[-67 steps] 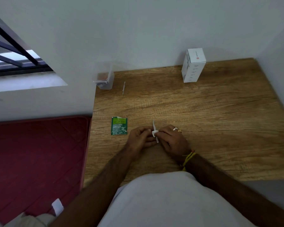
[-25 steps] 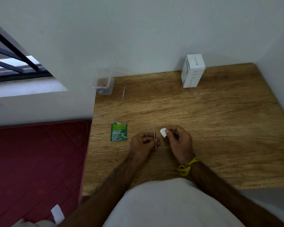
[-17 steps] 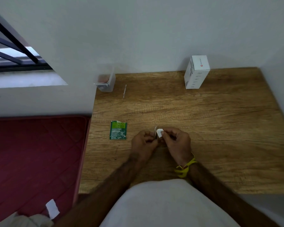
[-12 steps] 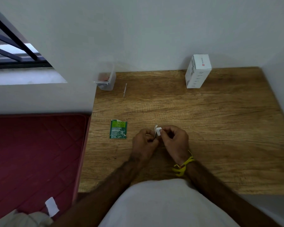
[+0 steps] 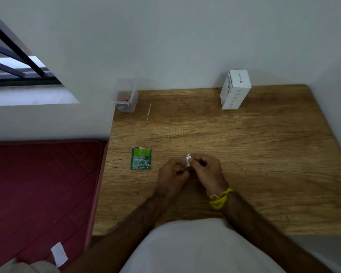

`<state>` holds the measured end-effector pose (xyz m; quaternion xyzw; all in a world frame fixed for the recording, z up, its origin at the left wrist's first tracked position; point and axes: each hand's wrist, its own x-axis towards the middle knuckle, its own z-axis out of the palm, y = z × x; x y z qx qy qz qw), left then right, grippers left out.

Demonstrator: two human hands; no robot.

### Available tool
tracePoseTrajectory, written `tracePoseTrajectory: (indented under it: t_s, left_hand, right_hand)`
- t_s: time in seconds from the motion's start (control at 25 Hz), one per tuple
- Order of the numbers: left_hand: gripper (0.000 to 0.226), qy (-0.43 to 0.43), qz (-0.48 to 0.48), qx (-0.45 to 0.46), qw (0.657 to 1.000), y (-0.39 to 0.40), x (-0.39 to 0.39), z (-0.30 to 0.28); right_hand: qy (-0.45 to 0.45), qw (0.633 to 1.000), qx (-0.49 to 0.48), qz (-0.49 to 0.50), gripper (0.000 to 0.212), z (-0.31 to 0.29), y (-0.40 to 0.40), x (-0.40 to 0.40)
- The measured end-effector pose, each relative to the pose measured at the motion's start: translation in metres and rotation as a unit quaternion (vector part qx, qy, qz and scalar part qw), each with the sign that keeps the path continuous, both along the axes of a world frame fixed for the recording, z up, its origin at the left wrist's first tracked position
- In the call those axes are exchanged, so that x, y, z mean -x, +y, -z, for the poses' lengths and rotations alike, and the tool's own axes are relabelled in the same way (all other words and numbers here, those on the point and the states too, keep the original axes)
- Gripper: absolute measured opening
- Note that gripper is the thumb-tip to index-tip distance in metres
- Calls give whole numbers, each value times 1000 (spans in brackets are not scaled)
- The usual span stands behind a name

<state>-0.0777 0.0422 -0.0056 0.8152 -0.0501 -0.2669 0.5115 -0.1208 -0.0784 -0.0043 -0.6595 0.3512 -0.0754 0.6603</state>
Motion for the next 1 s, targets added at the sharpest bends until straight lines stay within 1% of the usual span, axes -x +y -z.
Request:
tracePoseTrajectory:
  t_s: [0.08,0.16,0.32,0.4,0.48,0.56,0.64,0.72,0.8,0.88,1.0]
  left_hand:
    - [21,3,1,3,1000,1,2,0]
    - [20,1,6,14,1000,3,5,0]
    - [18,-2,30,20,999,5,3,0]
    - [16,-5,32,19,999,6,4,0]
    - [14,-3,30,28,999,6,5,1]
    - [14,8,24,37,999,6,5,-1]
    - [13,21,13,40,999,5,5,-2]
    - [11,30,5,45,999,5,6,-3]
    - [10,35,4,46,998,6,6,-5]
    - [12,38,6,41,998,6,3,-4]
    - [14,27,14,32,999,5,2,-4]
  right_hand:
    - [15,999,-31,4,13,-1,0,-2]
    - [26,999,-41,-17,13,-1,1,0]
    - [57,989,-135,26,11,-10,-3,-8]
    - [52,991,-124,23,15,-10,-2,-8]
    - [36,996,-87,9,20,-7,1,-3]
    - [40,996,-82,12,23,-7,1,-2]
    - [59,996,-59,9,21,-7,-1,-3]
    - [66,998,-11,-20,18,-2,0,0]
    - [65,997,1,-37,17,-2,2,5]
    - [69,997,-31,-16,14,-6,-1,1]
    - [66,988,-136,30,17,-18,-4,-10]
